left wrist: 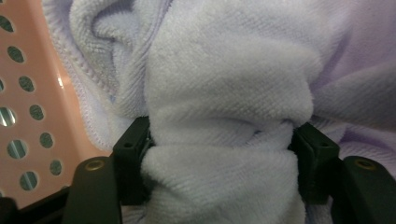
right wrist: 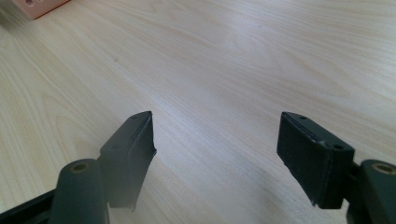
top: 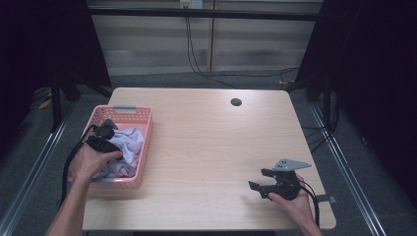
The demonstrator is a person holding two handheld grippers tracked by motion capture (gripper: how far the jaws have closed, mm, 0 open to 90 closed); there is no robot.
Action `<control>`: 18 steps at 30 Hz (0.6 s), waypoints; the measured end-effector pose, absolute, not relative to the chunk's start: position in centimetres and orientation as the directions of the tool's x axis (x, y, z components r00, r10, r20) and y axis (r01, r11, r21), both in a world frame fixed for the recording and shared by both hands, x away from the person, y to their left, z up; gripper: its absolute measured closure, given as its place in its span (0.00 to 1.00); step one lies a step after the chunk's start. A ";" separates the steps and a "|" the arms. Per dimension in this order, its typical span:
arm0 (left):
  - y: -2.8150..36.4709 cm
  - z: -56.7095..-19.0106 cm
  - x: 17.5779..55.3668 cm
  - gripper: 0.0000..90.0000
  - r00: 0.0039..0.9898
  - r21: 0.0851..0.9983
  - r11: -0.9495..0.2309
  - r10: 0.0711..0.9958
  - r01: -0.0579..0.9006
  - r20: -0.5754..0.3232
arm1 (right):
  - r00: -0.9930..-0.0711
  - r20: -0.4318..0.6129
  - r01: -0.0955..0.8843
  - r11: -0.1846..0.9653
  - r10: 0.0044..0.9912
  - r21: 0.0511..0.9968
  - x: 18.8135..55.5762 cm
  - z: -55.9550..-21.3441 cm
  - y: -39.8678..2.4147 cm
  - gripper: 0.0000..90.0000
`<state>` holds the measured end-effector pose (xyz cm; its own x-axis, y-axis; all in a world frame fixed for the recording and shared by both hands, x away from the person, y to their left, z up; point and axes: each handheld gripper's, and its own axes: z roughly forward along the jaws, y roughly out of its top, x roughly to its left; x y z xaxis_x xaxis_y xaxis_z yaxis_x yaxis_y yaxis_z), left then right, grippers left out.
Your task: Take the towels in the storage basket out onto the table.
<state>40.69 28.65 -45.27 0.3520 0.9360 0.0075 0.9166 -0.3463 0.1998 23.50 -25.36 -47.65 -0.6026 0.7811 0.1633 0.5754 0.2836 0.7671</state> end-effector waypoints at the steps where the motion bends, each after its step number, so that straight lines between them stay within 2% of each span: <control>1: 28.7 -45.2 40.7 0.43 0.355 0.207 -0.348 0.935 0.914 0.005 | -0.602 0.163 0.576 0.283 0.782 0.767 23.5 -47.6 -25.4 0.30; 7: 28.5 -44.9 40.0 0.52 0.369 0.249 -0.367 0.929 0.896 0.042 | -0.597 0.164 0.578 0.280 0.785 0.766 23.4 -47.6 -25.3 0.30; 18: 30.2 -44.0 39.7 0.57 0.326 0.336 -0.290 0.944 0.896 -0.056 | -0.598 0.156 0.580 0.290 0.786 0.761 23.1 -47.7 -25.2 0.30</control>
<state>39.75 30.19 -43.98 0.3264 0.9436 -0.0559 0.8959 -0.2900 0.3365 23.11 -25.23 -47.67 -0.5977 0.7863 0.1562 0.5799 0.2895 0.7615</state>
